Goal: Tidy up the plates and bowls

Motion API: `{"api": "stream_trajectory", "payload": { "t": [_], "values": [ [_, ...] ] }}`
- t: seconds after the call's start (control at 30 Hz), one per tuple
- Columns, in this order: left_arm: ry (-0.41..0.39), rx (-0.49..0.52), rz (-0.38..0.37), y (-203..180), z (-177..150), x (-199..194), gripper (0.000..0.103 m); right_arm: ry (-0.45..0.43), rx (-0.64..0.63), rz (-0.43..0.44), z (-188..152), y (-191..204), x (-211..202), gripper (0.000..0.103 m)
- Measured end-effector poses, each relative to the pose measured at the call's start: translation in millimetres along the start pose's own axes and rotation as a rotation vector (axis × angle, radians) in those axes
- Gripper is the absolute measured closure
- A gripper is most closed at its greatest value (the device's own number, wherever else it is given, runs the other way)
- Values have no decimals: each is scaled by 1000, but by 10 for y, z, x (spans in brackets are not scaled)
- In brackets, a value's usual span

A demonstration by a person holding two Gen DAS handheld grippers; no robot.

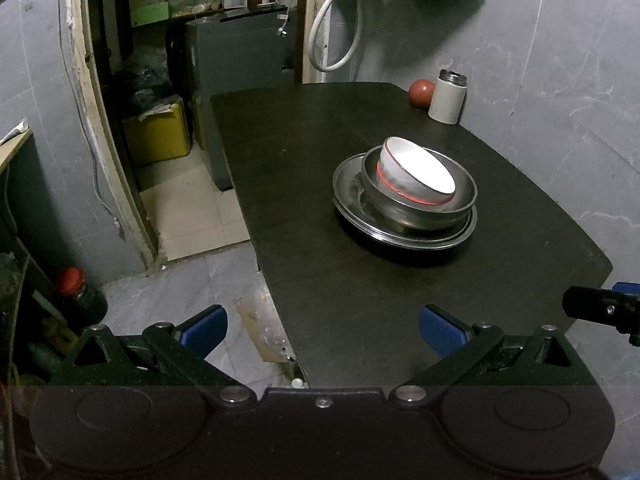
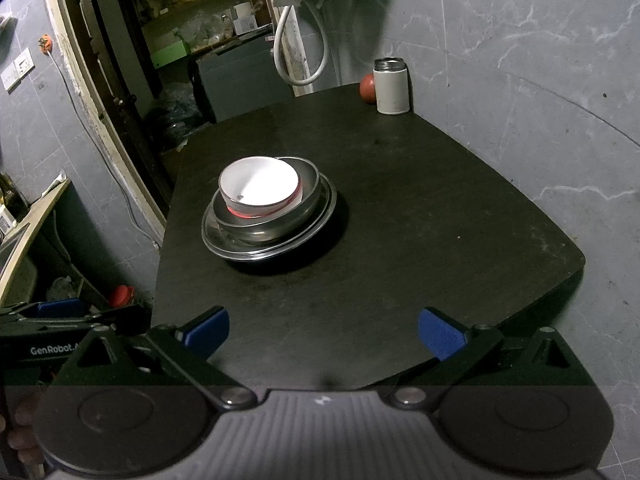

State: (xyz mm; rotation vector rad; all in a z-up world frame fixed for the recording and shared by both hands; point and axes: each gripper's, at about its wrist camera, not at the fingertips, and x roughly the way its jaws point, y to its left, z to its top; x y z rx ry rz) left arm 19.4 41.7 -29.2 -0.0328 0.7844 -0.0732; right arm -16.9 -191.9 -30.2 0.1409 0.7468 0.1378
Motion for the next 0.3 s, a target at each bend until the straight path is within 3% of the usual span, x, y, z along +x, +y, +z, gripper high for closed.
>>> {"api": "stream_trajectory", "payload": {
  "t": [0.3],
  "values": [
    [3,2,0,-4,0,15,1,5,2,-2,-6,-22,12,0]
  ]
}}
